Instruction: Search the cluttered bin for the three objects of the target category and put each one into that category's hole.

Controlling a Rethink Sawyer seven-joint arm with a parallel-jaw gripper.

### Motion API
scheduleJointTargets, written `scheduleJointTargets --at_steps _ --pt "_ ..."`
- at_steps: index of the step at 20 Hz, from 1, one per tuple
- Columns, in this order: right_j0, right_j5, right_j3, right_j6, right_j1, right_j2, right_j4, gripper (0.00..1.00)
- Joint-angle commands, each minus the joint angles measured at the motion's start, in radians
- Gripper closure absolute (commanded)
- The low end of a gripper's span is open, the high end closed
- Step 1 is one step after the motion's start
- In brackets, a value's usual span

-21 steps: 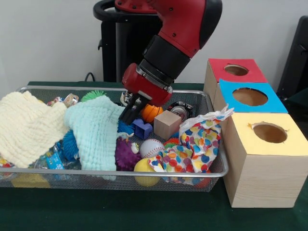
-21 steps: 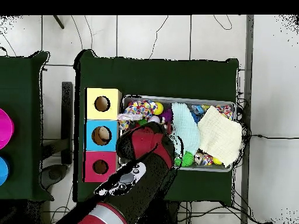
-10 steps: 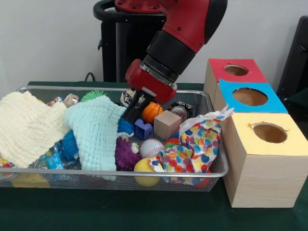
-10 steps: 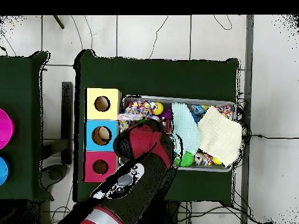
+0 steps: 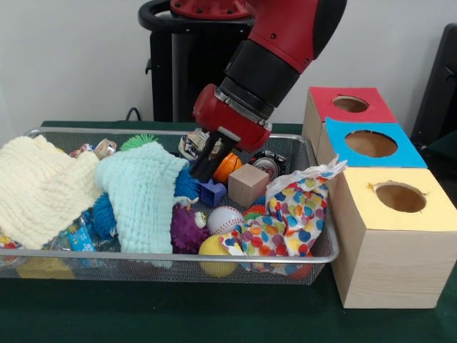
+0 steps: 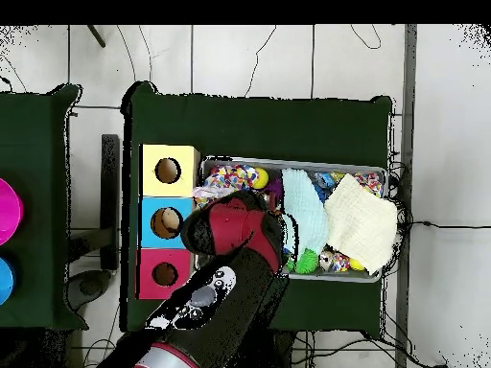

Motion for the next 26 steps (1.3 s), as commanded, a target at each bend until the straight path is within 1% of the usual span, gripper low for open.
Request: scheduleJointTargets --at_steps 1,4,26 --pt "-0.024 0.142 -0.066 0.158 -0.002 0.174 0.065 1.0" --pt "-0.037 0.131 -0.067 0.15 -0.004 0.201 0.067 1.0" --pt "-0.014 0.124 -0.059 0.174 -0.004 0.188 0.087 1.0"
